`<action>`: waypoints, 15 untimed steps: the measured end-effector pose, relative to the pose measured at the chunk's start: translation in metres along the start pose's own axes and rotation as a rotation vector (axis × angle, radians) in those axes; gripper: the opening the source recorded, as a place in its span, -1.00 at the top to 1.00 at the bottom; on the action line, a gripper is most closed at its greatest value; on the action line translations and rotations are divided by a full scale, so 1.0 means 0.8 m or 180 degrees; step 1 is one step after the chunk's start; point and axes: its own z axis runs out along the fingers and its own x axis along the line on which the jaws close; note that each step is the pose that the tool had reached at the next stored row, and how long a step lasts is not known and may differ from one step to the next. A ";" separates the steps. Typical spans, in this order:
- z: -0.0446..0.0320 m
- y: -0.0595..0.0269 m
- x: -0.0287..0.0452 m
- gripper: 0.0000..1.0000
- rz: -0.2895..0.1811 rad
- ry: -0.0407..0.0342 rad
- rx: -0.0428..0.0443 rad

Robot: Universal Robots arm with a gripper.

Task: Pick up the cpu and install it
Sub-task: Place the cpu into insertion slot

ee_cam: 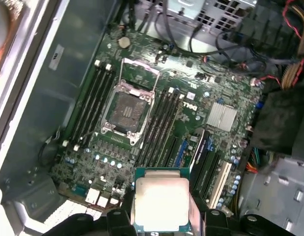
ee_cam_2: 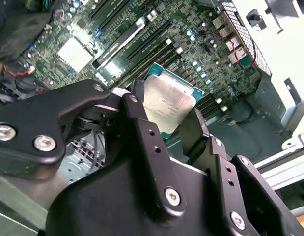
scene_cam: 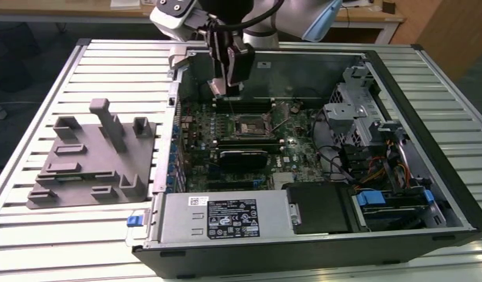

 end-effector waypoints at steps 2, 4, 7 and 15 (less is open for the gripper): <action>0.0003 0.000 0.0000 -0.05 0.0107 -0.0003 0.0002; 0.0006 0.000 0.0000 -0.05 0.0220 -0.0007 0.0005; 0.0009 0.000 0.0001 -0.05 0.0384 -0.0012 0.0008; 0.0018 0.000 0.0005 -0.05 0.0757 -0.0025 0.0016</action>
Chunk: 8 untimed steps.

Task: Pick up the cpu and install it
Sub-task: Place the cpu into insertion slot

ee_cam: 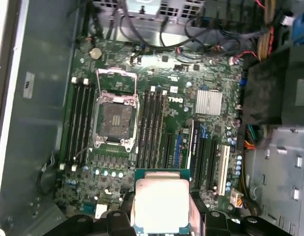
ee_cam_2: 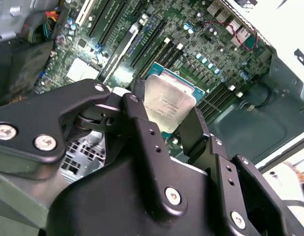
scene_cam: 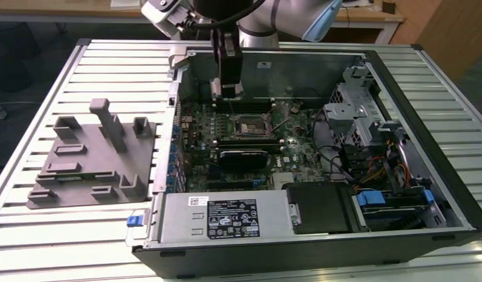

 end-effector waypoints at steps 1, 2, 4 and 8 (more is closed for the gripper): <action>0.0001 0.000 0.0001 -0.05 0.0048 -0.0002 0.0001; 0.0002 0.000 0.0001 -0.05 0.0092 -0.0003 0.0001; 0.0004 0.000 0.0002 -0.05 0.0183 -0.0006 0.0003; 0.0006 0.000 0.0015 -0.05 0.0321 -0.0014 0.0005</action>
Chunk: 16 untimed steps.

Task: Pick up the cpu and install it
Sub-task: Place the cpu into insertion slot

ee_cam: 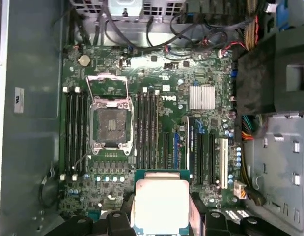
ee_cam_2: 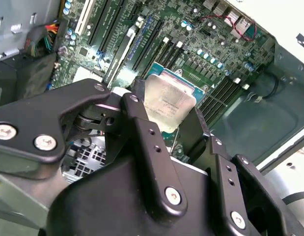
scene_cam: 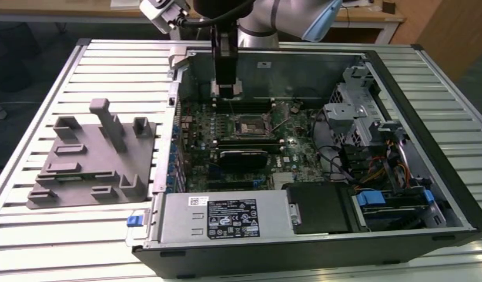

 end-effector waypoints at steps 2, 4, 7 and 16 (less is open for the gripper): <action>0.0002 0.000 0.0001 -0.05 0.0059 -0.0002 0.0001; 0.0003 0.000 0.0003 -0.05 0.0126 -0.0005 0.0002; 0.0007 0.000 0.0005 -0.05 0.0232 -0.0008 0.0003; 0.0027 0.000 0.0028 -0.05 0.0492 -0.0016 -0.0010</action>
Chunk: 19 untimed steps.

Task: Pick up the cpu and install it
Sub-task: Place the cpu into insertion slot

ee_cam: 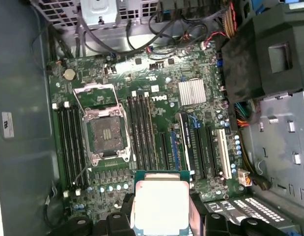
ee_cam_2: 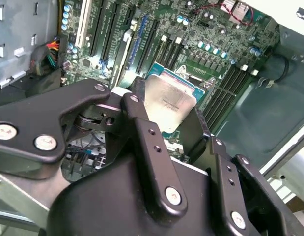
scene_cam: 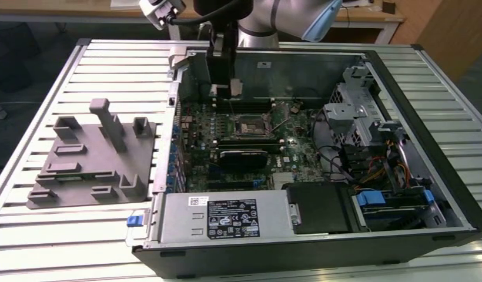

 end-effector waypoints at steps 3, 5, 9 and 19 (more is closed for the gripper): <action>0.0011 0.000 0.0011 -0.05 0.0075 -0.0004 0.0001; 0.0028 -0.001 0.0047 -0.05 0.0083 -0.0003 -0.0001; 0.0111 -0.001 0.0082 -0.05 0.0002 0.0001 -0.0005; 0.0309 -0.001 0.0099 -0.05 -0.0424 0.0018 -0.0016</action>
